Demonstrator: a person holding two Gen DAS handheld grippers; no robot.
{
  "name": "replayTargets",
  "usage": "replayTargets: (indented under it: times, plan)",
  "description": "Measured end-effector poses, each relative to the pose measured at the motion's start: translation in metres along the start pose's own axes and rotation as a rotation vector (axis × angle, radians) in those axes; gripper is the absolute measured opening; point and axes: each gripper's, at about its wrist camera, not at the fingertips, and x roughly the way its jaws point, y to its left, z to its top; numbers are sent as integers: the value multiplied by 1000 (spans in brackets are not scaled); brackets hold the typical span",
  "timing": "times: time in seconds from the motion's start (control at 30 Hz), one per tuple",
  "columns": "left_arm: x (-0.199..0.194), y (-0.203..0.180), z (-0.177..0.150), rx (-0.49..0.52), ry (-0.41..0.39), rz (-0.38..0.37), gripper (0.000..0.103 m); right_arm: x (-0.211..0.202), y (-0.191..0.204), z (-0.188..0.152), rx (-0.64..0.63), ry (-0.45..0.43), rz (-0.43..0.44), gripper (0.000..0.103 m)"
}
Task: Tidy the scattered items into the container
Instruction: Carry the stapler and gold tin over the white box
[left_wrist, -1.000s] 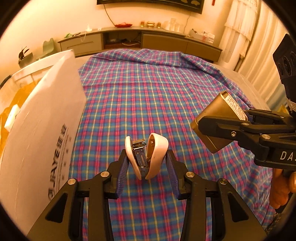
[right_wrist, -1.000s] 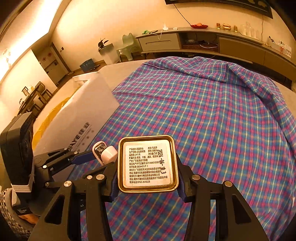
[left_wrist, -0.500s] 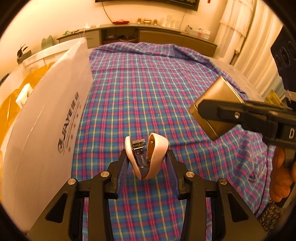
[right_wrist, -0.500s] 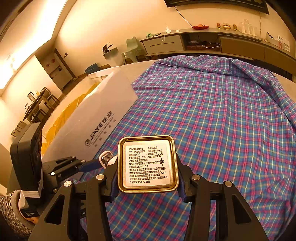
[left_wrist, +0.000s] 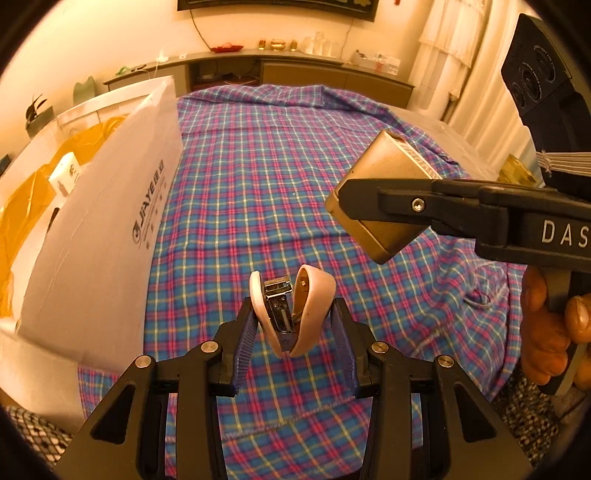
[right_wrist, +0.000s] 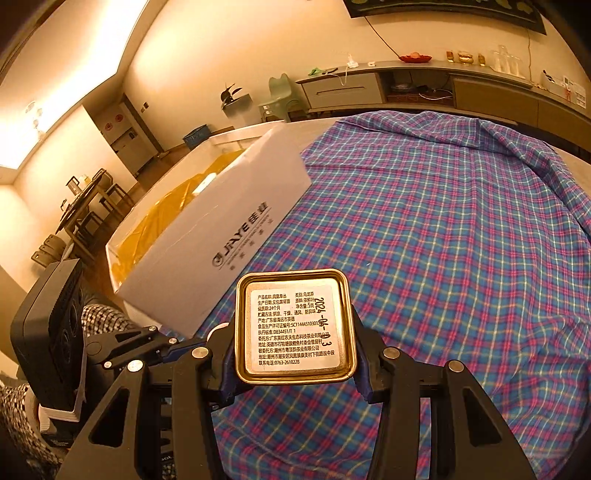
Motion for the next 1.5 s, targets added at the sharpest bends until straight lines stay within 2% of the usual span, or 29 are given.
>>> replayTargets:
  times: [0.4,0.77,1.2,1.5]
  plan:
    - [-39,15,-12,-7,-74,1,42,-13,37,-8,-34,-18,38,50]
    - [-67,45,-7,-83,-151,-18,42,-15,75,0,-93,-22,71,50]
    - [-94,92,5,-190,-241,-5,42,-7,110,30,-172,-28,90,50]
    - [-110,111,14,-229,-283,-39,42,-1,137,56,-240,-42,102,50]
